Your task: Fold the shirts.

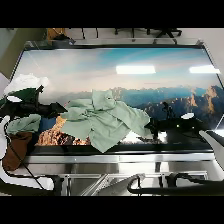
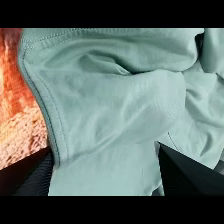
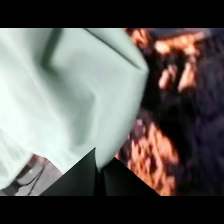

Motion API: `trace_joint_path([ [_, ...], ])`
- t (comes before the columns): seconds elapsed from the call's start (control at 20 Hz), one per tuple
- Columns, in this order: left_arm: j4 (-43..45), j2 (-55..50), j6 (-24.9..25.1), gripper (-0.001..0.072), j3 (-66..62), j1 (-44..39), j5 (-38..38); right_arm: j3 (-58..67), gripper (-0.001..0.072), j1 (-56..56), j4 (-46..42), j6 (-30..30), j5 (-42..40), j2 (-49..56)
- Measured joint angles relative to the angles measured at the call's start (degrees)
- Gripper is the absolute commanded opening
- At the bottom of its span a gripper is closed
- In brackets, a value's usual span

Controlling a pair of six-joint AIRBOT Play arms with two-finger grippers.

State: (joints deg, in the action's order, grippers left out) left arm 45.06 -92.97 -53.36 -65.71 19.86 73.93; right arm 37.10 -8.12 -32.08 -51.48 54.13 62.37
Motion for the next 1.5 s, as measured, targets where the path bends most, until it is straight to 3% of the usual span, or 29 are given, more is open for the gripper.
trace_joint_path([
  [0.3, 0.0, 0.0, -0.2, 0.0529, 0.0, 0.0, 0.0, 21.5, 0.0021, 0.0, 9.3, 8.1, -4.9, 8.6],
  [0.6, 0.0, 0.0, -1.0, 0.0529, 0.0, -0.5, 1.2, 51.6, 0.0036, 1.1, 10.8, 5.8, -6.0, 28.8],
  [0.65, 0.0, 0.0, -1.0, 0.053, 0.0, -0.9, 1.5, 55.2, 0.0187, 1.4, 11.0, 4.6, -5.6, 31.8],
  [0.7, 0.0, 0.0, -1.2, 0.053, 0.0, -1.3, 1.8, 58.5, 0.0282, 1.6, 11.0, 4.2, -4.5, 34.5],
  [0.85, 0.0, 0.0, -1.5, 0.053, 0.0, -3.0, 2.3, 63.8, 0.0296, 1.2, 10.8, 3.0, -0.2, 37.9],
  [1.05, 0.2, 0.0, -1.6, 0.0529, 0.0, -4.3, 3.2, 65.8, 0.0286, -2.4, 4.4, -3.9, 9.1, 35.5],
  [1.1, 0.2, 0.0, -1.6, 0.0529, 0.0, -4.5, 3.5, 65.2, 0.0237, -3.3, 2.6, -5.7, 12.4, 34.3],
  [1.2, 0.4, 0.0, -1.6, 0.0529, 0.0, -4.6, 4.3, 61.1, 0.0239, -4.3, -0.6, -8.4, 18.4, 31.0],
  [1.35, 0.5, 0.0, -1.6, 0.0529, 0.0, -4.8, 5.0, 48.2, 0.0395, -4.0, -2.7, -10.1, 22.7, 23.2],
  [1.5, 0.5, 0.0, -1.6, 0.0529, 0.0, -4.8, 5.5, 31.5, 0.0397, -0.8, -3.5, -11.0, 20.7, 13.7],
])
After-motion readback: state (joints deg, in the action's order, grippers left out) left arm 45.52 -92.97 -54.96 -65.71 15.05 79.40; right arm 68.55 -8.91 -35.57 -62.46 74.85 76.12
